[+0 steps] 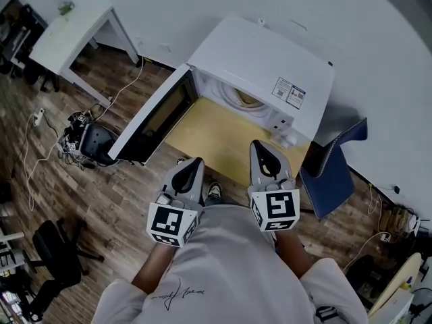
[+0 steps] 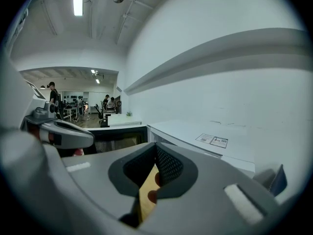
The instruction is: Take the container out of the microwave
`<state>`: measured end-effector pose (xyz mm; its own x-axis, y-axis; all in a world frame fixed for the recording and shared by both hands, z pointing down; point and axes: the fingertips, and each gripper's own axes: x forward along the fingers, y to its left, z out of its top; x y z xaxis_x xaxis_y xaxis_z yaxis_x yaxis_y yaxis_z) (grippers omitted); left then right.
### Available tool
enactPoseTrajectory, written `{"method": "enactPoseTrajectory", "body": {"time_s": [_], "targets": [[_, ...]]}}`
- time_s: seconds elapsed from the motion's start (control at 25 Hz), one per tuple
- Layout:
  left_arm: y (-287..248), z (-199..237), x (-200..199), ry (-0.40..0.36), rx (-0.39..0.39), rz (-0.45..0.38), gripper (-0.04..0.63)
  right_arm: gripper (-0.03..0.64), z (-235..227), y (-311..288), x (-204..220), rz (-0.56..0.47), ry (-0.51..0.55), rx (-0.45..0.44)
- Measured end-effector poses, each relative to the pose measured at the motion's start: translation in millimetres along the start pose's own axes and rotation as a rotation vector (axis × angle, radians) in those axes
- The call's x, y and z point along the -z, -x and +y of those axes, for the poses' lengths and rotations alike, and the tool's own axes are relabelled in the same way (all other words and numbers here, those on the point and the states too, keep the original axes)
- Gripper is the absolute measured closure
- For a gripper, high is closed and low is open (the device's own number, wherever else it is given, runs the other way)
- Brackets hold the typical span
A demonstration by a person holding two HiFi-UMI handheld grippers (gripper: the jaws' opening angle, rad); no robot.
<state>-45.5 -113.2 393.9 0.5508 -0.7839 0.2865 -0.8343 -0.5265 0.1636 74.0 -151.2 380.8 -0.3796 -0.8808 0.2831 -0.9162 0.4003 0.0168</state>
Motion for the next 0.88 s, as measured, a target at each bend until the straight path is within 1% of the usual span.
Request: {"method": "enactPoseTrajectory", "body": {"time_s": [0.28,0.72,0.8,0.88], "targets": [[-10.8,-4.3,-1.1,-0.007,0.032,0.004,0.597,0.603,-14.1,-4.7,5.9,-0.017,0.012,0.034],[-23.7,6.1,0.4,-0.026,0.048,0.031,0.597,0.603,-22.8,-28.7,23.1,0.029,0.051,0.052],[-25.2,8.2,-0.5,-0.031,0.050,0.030,0.597,0.596,-23.5,-34.0,25.1,0.035,0.057,0.054],[-26.3,10.6,-2.2,-0.034,0.052,0.026,0.597,0.574,-23.0,-40.1,26.4,0.042,0.065,0.051]]}}
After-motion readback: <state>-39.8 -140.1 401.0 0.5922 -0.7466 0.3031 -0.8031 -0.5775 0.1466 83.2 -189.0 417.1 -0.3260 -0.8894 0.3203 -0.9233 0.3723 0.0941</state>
